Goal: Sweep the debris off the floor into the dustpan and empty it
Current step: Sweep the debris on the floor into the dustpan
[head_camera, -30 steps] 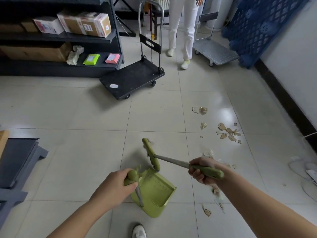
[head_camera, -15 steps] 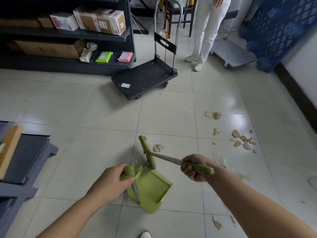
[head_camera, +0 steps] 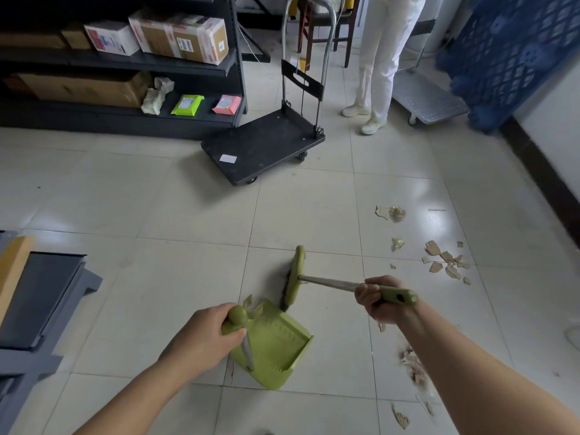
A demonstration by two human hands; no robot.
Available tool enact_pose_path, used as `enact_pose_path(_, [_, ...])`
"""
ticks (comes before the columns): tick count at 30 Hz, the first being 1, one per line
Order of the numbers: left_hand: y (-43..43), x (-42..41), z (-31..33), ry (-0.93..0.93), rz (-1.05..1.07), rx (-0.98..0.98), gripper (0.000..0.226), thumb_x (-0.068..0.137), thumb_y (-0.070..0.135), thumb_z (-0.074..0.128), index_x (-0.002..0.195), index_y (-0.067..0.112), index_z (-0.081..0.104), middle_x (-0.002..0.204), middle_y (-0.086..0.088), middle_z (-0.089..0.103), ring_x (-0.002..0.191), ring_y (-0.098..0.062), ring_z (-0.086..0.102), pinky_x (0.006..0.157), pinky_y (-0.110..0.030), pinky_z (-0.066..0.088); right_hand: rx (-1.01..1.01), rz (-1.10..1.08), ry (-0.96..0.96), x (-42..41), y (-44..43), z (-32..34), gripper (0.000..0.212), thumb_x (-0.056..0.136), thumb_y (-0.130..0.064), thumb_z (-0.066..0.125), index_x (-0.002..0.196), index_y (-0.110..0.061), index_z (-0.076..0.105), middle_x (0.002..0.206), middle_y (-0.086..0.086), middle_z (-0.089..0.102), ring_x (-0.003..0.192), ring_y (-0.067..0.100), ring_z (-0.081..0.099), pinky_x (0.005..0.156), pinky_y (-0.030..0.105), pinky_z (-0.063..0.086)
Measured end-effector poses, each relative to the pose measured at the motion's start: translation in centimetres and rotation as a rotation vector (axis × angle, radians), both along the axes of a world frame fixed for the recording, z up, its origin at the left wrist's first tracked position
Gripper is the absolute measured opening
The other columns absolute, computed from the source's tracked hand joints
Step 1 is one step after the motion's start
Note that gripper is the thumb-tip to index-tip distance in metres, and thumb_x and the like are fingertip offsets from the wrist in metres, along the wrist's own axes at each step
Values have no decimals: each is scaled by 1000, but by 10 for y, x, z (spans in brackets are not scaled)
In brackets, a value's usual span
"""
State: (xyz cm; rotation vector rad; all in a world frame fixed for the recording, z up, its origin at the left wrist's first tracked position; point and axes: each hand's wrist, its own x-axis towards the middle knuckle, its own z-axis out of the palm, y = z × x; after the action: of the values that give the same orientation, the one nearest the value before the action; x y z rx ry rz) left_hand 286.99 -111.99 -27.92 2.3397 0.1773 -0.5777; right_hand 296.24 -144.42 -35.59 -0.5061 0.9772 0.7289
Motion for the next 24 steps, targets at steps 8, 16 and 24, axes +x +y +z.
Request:
enact_pose_path(8, [-6,21,5,-13,-41,-41,5,87,22,60,85,19,62,65,7,51,49,-1,44,49,-16,33,-47,-74,59,-28,-66,8,38,101,-23,30,72,-4,45,44,4,41,23,9,39,21,16,31])
enact_pose_path(16, [-18,39,14,-27,-111,-62,7,88,23,58,88,17,62,68,7,50,47,-4,42,43,-15,34,-264,185,49,-60,-109,29,20,65,0,73,72,3,55,55,10,52,29,13,47,24,20,39])
enact_pose_path(24, [-22,50,13,0,-158,-47,7,89,25,57,93,23,63,72,8,54,45,-4,43,41,-16,35,-1223,1325,263,-76,-139,23,32,98,-17,35,114,2,55,70,10,59,40,17,48,39,18,40])
